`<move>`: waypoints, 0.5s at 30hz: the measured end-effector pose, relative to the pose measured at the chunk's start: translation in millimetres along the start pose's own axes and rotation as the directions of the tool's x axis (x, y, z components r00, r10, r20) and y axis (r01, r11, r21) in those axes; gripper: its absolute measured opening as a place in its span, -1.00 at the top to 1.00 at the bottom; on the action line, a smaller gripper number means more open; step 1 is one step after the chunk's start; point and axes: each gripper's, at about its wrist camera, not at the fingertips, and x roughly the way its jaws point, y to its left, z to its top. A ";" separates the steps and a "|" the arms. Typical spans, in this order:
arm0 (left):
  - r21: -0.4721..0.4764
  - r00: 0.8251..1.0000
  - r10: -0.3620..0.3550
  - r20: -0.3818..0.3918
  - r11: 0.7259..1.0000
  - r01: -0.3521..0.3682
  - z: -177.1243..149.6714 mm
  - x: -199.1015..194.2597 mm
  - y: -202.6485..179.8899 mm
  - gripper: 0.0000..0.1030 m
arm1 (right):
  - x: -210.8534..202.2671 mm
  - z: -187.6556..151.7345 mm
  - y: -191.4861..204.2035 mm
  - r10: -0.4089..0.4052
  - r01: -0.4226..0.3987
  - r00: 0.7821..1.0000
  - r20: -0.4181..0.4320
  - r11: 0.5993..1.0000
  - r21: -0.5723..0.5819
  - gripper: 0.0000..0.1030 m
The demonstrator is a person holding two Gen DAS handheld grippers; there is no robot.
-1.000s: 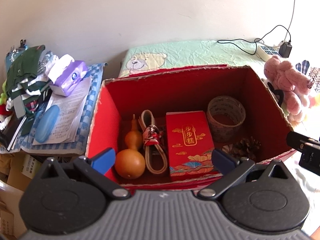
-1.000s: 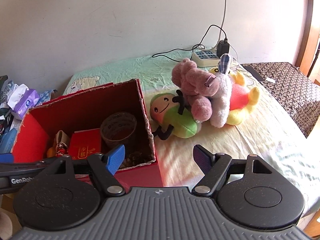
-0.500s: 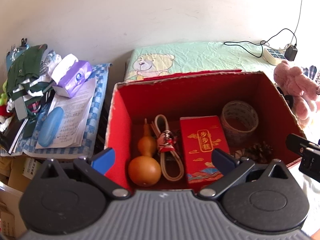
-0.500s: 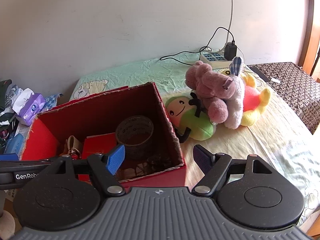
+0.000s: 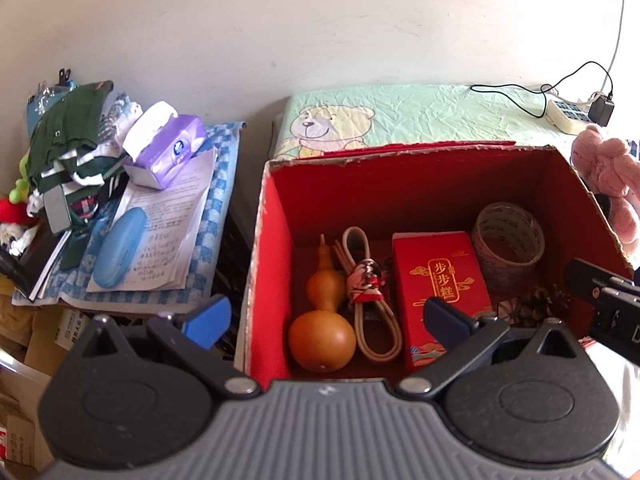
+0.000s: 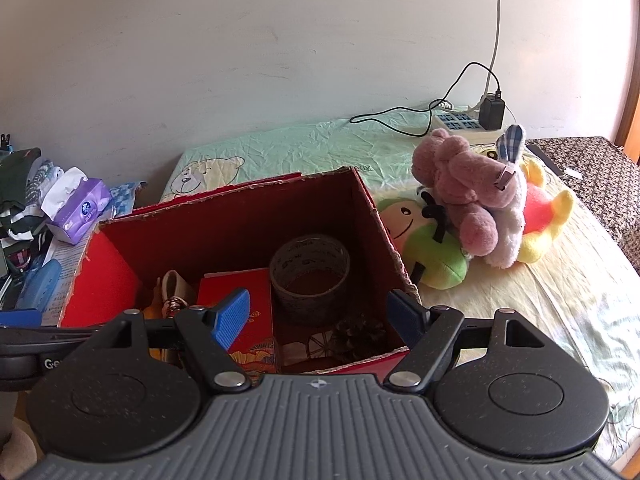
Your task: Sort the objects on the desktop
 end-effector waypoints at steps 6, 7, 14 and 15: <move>0.007 1.000 0.009 0.018 1.000 -0.009 -0.4 -1.9 -2.1 -0.99 | -0.5 -0.6 -0.2 0.003 -0.003 1.000 0.000 1.000 -0.006 -0.52; 0.009 1.000 0.009 0.024 1.000 -0.009 -0.9 -2.5 -2.7 -0.99 | -0.7 -0.5 -0.4 0.002 -0.002 1.000 0.001 1.000 -0.007 -0.52; 0.003 1.000 0.012 0.021 1.000 -0.012 -1.1 -0.5 -3.7 -0.95 | -0.5 -1.1 -3.7 0.001 -0.001 1.000 -0.004 1.000 0.004 -0.52; 0.002 1.000 0.010 0.020 1.000 -0.010 -1.2 0.0 -3.5 -0.95 | -0.4 -1.1 -4.3 0.001 -0.001 1.000 -0.004 1.000 0.005 -0.52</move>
